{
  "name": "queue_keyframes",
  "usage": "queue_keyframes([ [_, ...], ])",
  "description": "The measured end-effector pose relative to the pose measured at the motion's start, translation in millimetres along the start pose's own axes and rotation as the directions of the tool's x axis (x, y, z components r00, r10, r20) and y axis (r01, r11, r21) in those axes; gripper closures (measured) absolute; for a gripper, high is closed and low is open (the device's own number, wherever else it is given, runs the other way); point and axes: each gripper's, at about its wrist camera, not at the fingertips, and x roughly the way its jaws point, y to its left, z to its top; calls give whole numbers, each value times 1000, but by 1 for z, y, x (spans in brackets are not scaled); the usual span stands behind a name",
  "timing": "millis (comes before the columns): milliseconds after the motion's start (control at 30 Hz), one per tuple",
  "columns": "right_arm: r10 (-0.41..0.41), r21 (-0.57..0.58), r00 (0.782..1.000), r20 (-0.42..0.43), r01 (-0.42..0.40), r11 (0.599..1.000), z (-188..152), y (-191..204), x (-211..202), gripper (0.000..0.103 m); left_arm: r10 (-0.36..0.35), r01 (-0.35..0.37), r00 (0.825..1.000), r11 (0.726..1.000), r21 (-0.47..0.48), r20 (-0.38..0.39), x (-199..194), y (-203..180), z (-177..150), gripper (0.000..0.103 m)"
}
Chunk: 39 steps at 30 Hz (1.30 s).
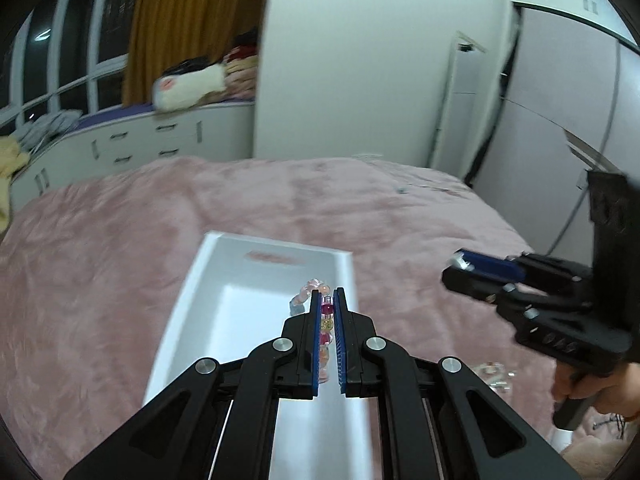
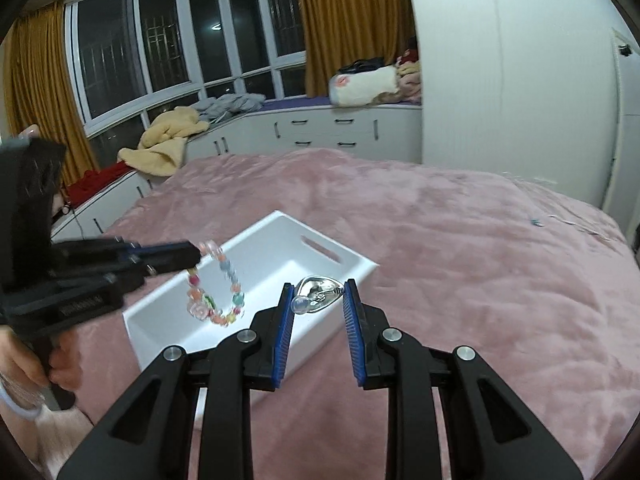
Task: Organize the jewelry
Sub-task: 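Carry bracelet with left tool into white box while right tool carries pendant there, open both, then move both open tools back to the jewelry pile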
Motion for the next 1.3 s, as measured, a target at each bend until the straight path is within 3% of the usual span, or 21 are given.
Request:
queue_keyframes([
  [300, 75, -42, 992, -99, -80, 996, 4, 50, 67, 78, 17, -22, 999, 993, -117, -40, 32, 65, -37, 92],
  [600, 97, -37, 984, -153, -104, 994, -7, 74, 113, 76, 61, -65, 997, 990, -125, -37, 40, 89, -40, 89],
  [667, 86, -39, 985, -149, -93, 995, -6, 75, 116, 73, 58, -62, 998, 989, -131, -34, 39, 90, -41, 81],
  [733, 74, -31, 988, -135, -78, 996, -4, 73, 115, 61, 62, -66, 998, 989, -130, -30, 39, 91, -41, 77],
  [833, 43, -29, 996, -82, -45, 999, -1, 67, 103, 43, 76, -75, 997, 989, -128, 3, 32, 89, -40, 52],
  [867, 29, -32, 998, -54, -31, 999, 0, 64, 97, 41, 77, -74, 997, 989, -125, 23, 29, 87, -39, 43],
  [967, -8, -61, 1000, -7, 7, 998, 2, 54, 75, 36, 66, -56, 993, 993, -107, 95, 16, 79, -34, 29],
  [1133, -82, -71, 995, 48, 86, 994, -8, 23, 26, 25, 18, -6, 983, 998, -67, 182, -5, 56, -27, 12],
  [1300, -158, -81, 985, 74, 164, 983, -39, -11, -21, 19, -66, 58, 967, 998, 40, 247, -24, 4, -27, 9],
])
